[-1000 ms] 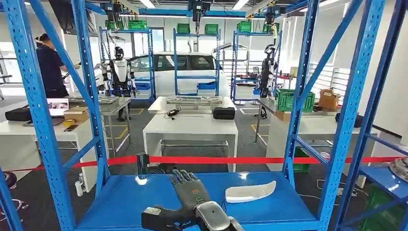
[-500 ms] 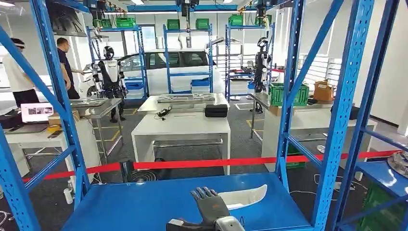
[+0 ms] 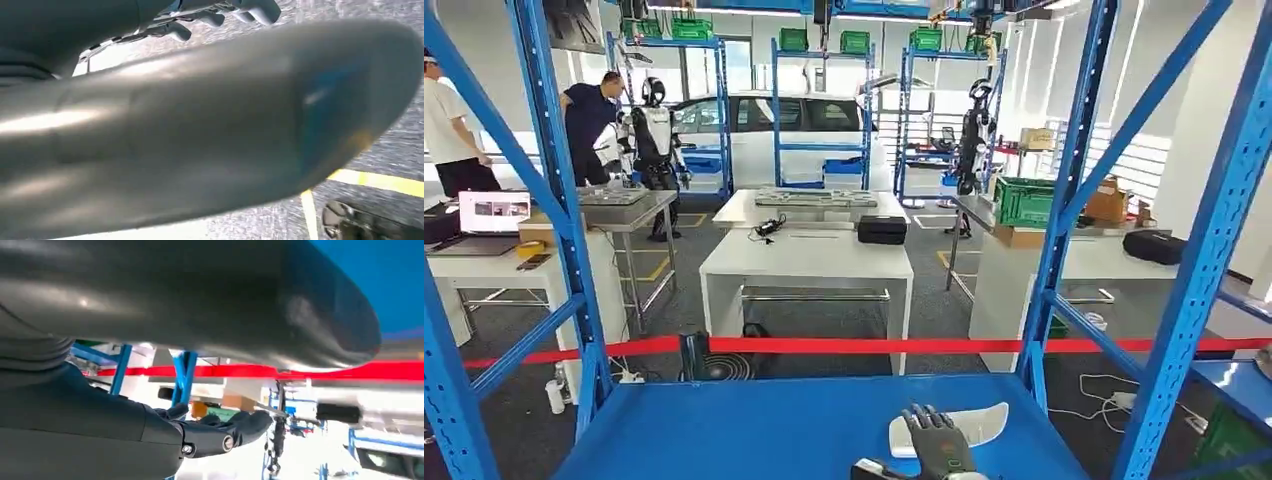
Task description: Take the parts from the cabinet and place them on the table.
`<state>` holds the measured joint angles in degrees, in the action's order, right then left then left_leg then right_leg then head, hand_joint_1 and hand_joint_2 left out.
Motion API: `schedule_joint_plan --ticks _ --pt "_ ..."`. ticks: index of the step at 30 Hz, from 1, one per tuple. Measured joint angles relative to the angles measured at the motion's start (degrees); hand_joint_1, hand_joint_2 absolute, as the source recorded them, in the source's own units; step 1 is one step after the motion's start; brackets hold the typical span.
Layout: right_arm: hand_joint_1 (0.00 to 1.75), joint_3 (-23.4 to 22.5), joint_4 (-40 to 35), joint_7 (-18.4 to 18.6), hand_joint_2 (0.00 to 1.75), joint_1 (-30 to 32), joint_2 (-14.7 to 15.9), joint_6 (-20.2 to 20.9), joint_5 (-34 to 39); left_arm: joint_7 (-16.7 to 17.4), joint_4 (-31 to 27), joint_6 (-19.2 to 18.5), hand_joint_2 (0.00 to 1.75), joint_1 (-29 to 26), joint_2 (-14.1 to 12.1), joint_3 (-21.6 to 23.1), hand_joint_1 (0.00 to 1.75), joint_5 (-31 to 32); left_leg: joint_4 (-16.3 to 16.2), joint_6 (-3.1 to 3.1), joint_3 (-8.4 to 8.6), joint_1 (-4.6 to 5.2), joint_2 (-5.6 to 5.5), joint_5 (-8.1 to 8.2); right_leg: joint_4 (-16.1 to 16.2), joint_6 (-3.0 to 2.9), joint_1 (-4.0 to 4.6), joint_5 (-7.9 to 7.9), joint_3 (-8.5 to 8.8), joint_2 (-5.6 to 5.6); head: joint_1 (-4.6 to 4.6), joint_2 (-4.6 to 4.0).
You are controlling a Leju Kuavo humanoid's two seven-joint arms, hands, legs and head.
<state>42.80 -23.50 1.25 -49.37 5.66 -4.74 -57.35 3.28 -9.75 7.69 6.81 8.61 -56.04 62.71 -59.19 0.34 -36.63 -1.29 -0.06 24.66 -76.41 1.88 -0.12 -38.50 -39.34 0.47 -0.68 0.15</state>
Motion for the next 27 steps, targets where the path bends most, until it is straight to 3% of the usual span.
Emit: schedule_joint_plan --ticks 1,2,4,5,7,8,9,15,19,23,24,25,26,27 --pt "0.00 0.0 0.0 0.0 0.00 0.7 0.4 0.0 0.0 0.0 0.0 0.0 0.00 0.0 0.0 0.0 0.00 0.0 0.0 0.01 0.36 0.00 -0.04 0.32 -0.6 -0.04 -0.03 1.26 -1.37 -0.03 -0.04 0.00" --pt "0.00 0.0 0.0 0.0 0.00 1.2 0.7 0.0 0.0 0.0 0.0 0.0 0.00 0.0 0.0 0.0 0.00 0.0 -0.1 -0.03 0.82 0.01 -0.12 0.64 1.5 -0.18 -0.03 3.79 -1.20 -0.06 -0.04 0.00" --pt "0.00 -0.1 0.0 -0.2 0.00 1.4 1.2 -0.1 0.0 0.0 0.0 0.0 0.00 0.0 0.0 0.0 0.00 0.0 -0.1 -0.25 1.96 0.11 -0.16 1.37 11.7 -0.79 0.05 11.10 2.07 -0.16 -0.11 0.00" --pt "0.00 -0.2 0.0 -0.2 0.00 1.4 1.4 -0.2 0.0 0.0 0.0 0.0 0.00 0.0 0.1 0.0 0.00 0.0 0.0 -0.41 2.15 0.11 -0.16 1.66 16.1 -1.19 0.18 13.43 3.64 -0.35 -0.18 0.00" --pt "0.00 -0.2 0.0 -0.2 0.00 1.3 1.6 -0.2 -0.1 -0.2 0.0 -0.1 0.00 0.3 0.1 0.0 0.00 0.0 -0.1 -1.08 2.20 0.46 -0.31 1.95 17.7 -1.75 0.64 12.40 4.56 -0.29 -0.15 -0.07" --pt "0.00 -0.3 0.0 -0.2 0.00 1.6 1.6 -0.2 -0.1 -0.2 0.0 -0.2 0.00 0.3 0.1 0.0 0.00 0.1 -0.2 -0.69 2.21 0.74 -0.18 2.19 18.1 -1.36 0.30 12.65 4.60 -0.19 0.07 0.00" --pt "0.00 -0.3 0.0 -0.2 0.00 1.7 1.8 -0.1 -0.1 -0.2 0.0 -0.4 0.00 0.2 0.1 0.0 0.00 0.1 0.0 -0.64 2.34 0.62 -0.15 2.04 18.0 -1.40 0.41 12.62 4.60 -0.08 0.15 0.00" --pt "0.00 -1.1 0.0 0.3 0.00 1.9 3.2 0.0 -0.1 0.0 0.0 -0.8 0.00 0.2 0.1 0.0 0.00 0.3 0.9 -1.40 2.94 0.62 -0.11 1.91 18.0 -1.98 0.44 12.27 4.69 0.03 0.20 0.00" --pt "0.00 -1.4 0.0 -0.3 0.00 2.3 3.9 -0.4 -0.1 0.2 0.0 -1.1 0.00 0.1 0.0 0.0 0.00 0.6 1.0 -1.54 3.02 0.62 -0.12 1.91 18.0 -2.18 0.45 12.20 4.71 0.03 0.20 0.00" --pt "0.00 -1.4 0.0 -0.5 0.00 2.4 3.9 -0.5 -0.3 0.0 0.0 -1.2 0.00 0.2 -0.1 0.0 0.00 0.6 0.9 -0.88 2.99 0.90 -0.10 2.17 18.4 -1.80 0.17 12.36 4.93 -0.01 0.22 0.00" --pt "0.00 -1.4 -0.1 -0.6 0.00 2.4 3.9 -0.5 -0.4 -0.1 0.0 -1.2 0.00 0.3 0.0 0.0 0.00 0.6 1.9 -0.63 3.57 0.51 -0.04 1.93 18.7 -1.53 0.53 12.31 5.24 0.01 0.22 0.00" --pt "0.00 -1.4 -0.1 -0.6 0.00 2.5 4.2 -0.5 -0.5 -0.2 0.0 -1.2 0.00 0.3 0.1 0.0 0.00 0.6 2.9 -0.71 4.46 -0.02 0.25 1.44 18.2 -1.38 0.34 12.15 5.13 -0.07 0.15 0.00" --pt "0.00 -1.4 -0.1 -0.7 0.00 2.3 4.2 -0.5 -0.5 -0.2 0.0 -1.2 0.00 0.3 0.1 0.0 0.00 0.6 3.3 -0.38 4.81 -0.13 0.25 1.35 16.1 -1.07 0.34 10.91 4.16 -0.09 0.11 0.00" --pt "0.00 -1.4 -0.2 -0.7 0.00 2.2 4.2 -0.5 -0.6 -0.3 0.0 -1.2 0.00 0.4 0.1 0.0 0.00 0.5 3.3 -0.38 4.87 -0.24 0.33 1.35 12.1 -0.66 0.17 8.98 2.11 -0.10 0.09 0.00"
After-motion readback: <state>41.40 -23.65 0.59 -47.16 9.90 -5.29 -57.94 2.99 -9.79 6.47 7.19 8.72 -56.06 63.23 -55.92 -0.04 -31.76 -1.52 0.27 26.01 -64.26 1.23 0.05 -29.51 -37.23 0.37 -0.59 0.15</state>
